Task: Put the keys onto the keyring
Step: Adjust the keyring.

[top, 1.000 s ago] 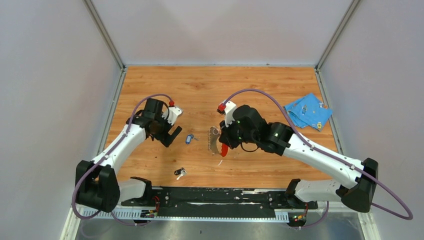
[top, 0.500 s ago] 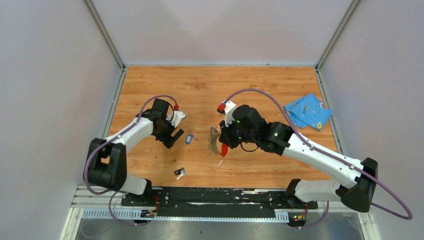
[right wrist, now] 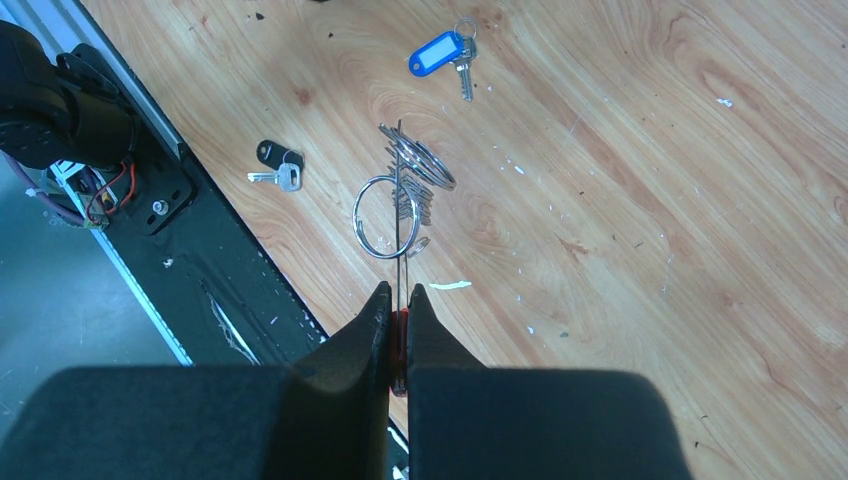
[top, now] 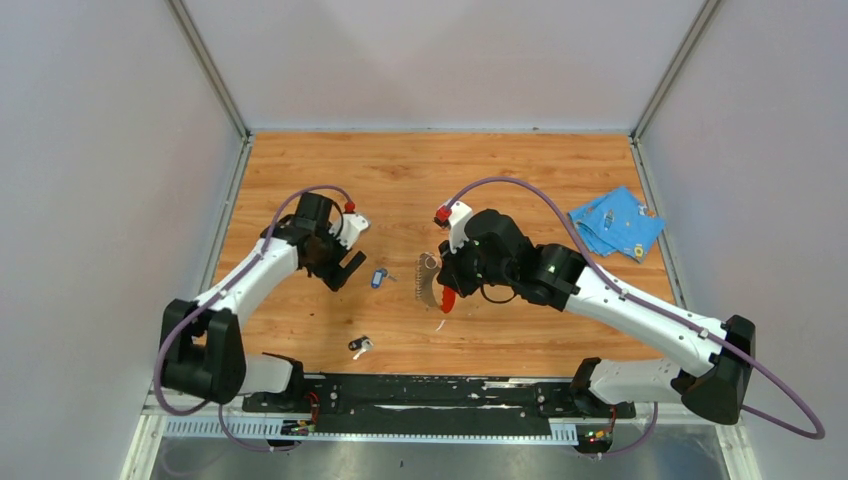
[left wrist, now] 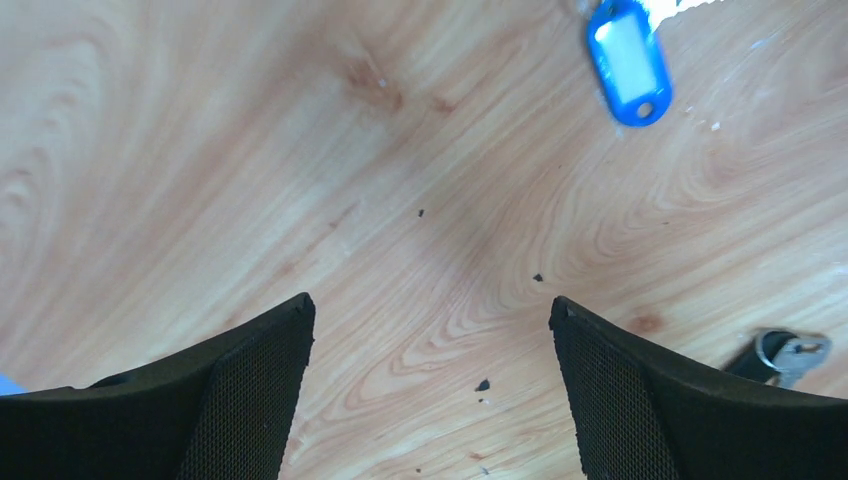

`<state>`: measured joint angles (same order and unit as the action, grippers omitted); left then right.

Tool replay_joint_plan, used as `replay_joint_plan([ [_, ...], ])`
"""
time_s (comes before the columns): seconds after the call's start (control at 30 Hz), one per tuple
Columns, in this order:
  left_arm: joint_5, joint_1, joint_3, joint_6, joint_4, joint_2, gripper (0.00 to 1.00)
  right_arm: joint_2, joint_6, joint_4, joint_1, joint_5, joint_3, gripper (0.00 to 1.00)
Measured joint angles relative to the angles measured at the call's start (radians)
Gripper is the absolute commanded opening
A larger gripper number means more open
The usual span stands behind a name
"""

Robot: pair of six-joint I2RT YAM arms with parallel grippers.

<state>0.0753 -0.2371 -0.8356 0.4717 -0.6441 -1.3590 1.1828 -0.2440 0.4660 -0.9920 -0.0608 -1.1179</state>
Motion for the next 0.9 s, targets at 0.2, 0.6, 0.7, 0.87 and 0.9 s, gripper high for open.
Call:
replay_joint_plan([
  [0.2,0.085,0.0,-0.059,-0.005,-0.043,0.155,0.96,0.006,0.0,-0.003,0.0,-0.001,0.0,0.0],
  [0.6,0.196,-0.001,-0.06,0.044,-0.178,0.49,0.92,0.018,0.001,-0.002,0.002,-0.028,-0.001,0.0],
  [0.7,0.24,-0.001,-0.074,0.098,-0.226,0.625,1.0,0.034,0.006,-0.002,0.005,-0.049,-0.008,0.0],
  [0.87,0.308,-0.001,-0.132,0.171,-0.284,0.74,1.0,0.053,0.02,-0.002,0.006,-0.081,-0.024,0.0],
  [0.9,0.318,-0.001,-0.138,0.177,-0.288,0.742,1.0,0.055,0.024,-0.002,0.006,-0.086,-0.025,0.0],
])
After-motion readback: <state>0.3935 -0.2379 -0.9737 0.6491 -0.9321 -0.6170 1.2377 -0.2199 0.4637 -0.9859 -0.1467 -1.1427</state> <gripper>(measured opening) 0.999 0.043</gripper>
